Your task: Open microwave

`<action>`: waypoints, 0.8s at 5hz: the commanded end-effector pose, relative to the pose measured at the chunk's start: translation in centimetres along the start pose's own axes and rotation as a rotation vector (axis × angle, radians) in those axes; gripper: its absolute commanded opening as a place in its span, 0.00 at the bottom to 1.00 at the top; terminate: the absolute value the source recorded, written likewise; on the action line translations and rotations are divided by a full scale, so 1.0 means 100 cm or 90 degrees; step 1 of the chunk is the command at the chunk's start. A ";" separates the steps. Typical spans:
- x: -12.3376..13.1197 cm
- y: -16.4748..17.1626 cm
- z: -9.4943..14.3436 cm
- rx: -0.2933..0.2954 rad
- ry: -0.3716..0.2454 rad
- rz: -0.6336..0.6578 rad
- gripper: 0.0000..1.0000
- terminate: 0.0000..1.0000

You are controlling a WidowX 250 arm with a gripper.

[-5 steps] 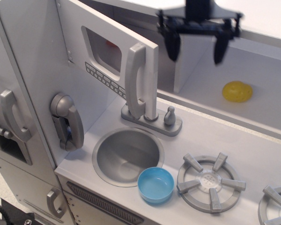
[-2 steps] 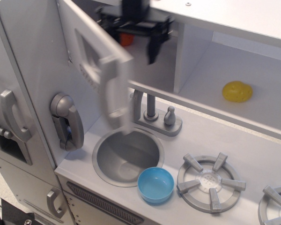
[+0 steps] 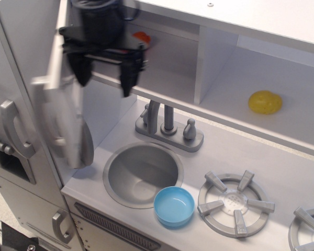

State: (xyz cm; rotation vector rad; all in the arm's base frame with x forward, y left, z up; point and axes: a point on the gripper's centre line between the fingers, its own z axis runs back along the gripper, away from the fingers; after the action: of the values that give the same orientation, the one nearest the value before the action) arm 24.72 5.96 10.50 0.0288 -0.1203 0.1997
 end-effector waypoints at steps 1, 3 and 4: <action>-0.017 0.017 0.042 -0.024 -0.036 -0.033 1.00 0.00; -0.013 0.009 0.082 -0.062 -0.043 0.009 1.00 0.00; -0.013 0.009 0.082 -0.062 -0.043 0.009 1.00 0.00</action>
State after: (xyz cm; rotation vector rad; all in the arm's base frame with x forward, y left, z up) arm 22.00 5.50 16.10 -0.0736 -0.1511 0.2041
